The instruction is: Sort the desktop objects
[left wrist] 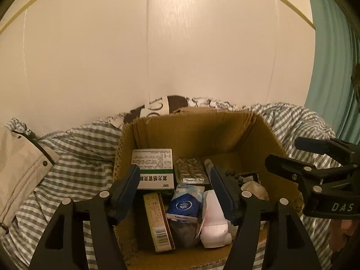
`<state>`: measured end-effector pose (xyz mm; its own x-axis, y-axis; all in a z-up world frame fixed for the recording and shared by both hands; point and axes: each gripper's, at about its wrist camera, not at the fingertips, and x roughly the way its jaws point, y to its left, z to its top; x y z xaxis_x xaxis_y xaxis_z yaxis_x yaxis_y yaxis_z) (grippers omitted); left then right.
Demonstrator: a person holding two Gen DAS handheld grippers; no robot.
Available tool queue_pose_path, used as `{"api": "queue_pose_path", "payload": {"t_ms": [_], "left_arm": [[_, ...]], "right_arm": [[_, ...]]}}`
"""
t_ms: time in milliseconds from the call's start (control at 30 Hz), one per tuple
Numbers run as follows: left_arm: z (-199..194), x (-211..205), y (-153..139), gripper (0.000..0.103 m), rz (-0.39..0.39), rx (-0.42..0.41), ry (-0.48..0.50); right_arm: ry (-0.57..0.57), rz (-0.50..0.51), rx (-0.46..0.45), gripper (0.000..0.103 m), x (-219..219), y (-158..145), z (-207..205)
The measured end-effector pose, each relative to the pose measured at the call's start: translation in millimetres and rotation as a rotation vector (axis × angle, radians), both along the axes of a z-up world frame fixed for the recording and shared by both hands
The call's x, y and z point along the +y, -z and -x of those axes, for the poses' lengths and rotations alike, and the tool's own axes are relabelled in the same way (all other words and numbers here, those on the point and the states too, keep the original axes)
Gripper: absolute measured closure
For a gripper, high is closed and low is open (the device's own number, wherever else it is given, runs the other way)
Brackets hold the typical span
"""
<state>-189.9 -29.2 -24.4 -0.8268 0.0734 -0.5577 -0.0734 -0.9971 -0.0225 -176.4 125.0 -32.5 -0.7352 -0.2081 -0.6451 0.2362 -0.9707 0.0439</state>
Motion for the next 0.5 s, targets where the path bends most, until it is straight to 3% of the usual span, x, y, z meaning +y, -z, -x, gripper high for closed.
{"api": "queue_pose_path", "payload": {"t_ms": [167, 233, 500], "left_arm": [[-20.6, -2.5, -19.8, 0.006, -0.002, 0.068, -0.018], [-30.2, -3.0, -28.5, 0.000, -0.002, 0.097, -0.027], [-67.4, -4.1, -53.8, 0.000, -0.021, 0.150, -0.035]], "right_arm": [[0.002, 0.021, 0.051, 0.007, 5.4, -14.5, -20.8], [0.009, 0.027, 0.084, 0.001, 8.2, -20.8, -31.0], [0.022, 0.032, 0.208, 0.000, 11.4, -46.3, -76.3]]}}
